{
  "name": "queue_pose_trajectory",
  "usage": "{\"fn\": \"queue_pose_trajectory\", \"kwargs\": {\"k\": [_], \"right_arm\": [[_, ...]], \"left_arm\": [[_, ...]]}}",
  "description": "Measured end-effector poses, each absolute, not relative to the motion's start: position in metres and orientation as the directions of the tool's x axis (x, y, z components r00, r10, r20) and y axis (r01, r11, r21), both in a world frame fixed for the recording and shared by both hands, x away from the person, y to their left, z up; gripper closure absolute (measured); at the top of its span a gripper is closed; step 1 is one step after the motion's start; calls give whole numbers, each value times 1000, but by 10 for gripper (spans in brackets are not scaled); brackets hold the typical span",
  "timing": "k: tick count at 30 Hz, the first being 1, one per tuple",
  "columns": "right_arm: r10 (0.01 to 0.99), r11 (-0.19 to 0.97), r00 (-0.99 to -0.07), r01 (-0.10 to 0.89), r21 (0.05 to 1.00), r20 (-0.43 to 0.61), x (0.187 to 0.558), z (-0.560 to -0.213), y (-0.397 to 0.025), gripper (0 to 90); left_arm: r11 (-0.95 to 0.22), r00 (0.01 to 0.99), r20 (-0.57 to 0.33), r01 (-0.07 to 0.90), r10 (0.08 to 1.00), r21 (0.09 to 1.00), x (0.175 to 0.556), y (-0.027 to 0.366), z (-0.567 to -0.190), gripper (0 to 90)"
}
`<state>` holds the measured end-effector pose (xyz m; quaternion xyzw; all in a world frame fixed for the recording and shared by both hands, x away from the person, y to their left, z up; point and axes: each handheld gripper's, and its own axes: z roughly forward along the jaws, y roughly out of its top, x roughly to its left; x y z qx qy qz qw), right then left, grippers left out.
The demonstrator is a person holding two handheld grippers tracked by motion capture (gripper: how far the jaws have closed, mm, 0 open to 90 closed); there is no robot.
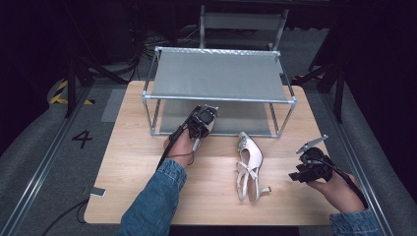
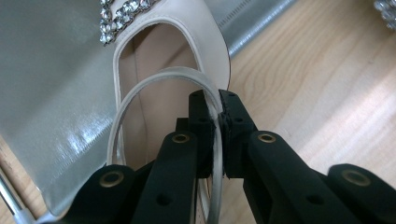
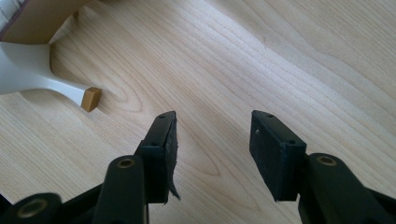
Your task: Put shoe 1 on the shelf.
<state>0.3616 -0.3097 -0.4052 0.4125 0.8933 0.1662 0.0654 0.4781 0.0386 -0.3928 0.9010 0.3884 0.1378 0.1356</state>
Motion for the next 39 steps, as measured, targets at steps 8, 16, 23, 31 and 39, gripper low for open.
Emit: {"fn": "queue_pose_trajectory", "kwargs": {"k": [8, 16, 23, 31, 39], "right_arm": [[759, 606, -651, 717, 343, 19, 361, -408, -309, 514], [759, 607, -651, 718, 341, 19, 361, -409, -309, 511], [754, 612, -656, 714, 339, 21, 361, -408, -308, 506], [745, 621, -666, 707, 338, 23, 365, -408, -302, 503], [728, 642, -685, 690, 334, 13, 373, -408, -291, 499]], "left_arm": [[-647, 644, 144, 675, 751, 354, 489, 35, -399, 850], [-597, 613, 118, 679, 782, 427, 486, 30, -397, 671], [-599, 644, 71, 659, 762, 454, 478, 36, -387, 528], [-591, 658, 27, 657, 753, 468, 453, 53, -369, 494], [-599, 675, -34, 676, 737, 430, 430, 81, -358, 470]]}}
